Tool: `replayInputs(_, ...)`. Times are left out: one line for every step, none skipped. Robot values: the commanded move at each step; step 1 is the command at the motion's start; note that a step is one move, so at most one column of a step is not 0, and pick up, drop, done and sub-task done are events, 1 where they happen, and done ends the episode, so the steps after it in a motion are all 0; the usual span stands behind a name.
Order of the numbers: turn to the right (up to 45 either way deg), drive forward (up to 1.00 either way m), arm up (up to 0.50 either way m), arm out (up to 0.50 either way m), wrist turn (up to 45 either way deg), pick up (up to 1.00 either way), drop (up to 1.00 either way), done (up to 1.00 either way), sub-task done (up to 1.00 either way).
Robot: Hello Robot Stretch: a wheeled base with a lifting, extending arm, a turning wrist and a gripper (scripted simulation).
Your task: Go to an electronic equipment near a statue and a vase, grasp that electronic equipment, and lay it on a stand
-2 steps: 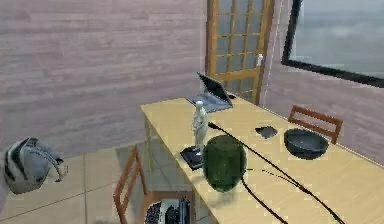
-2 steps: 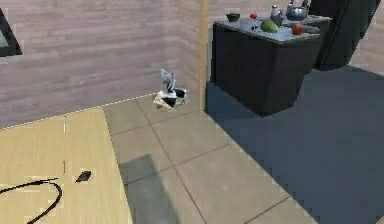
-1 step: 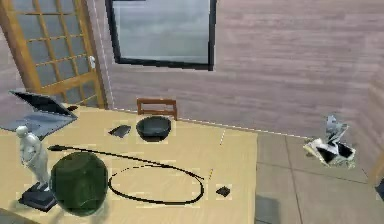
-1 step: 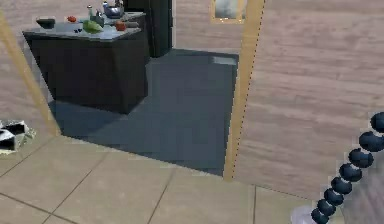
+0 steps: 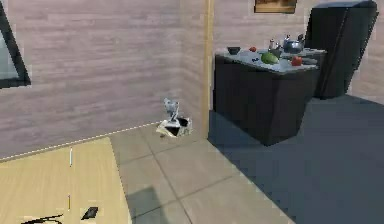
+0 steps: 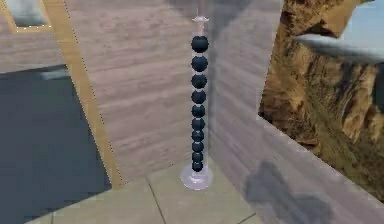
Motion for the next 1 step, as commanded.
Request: replayInputs(45.0, 0.0, 0.0, 0.0, 0.0, 0.0, 0.0, 0.0, 0.0)
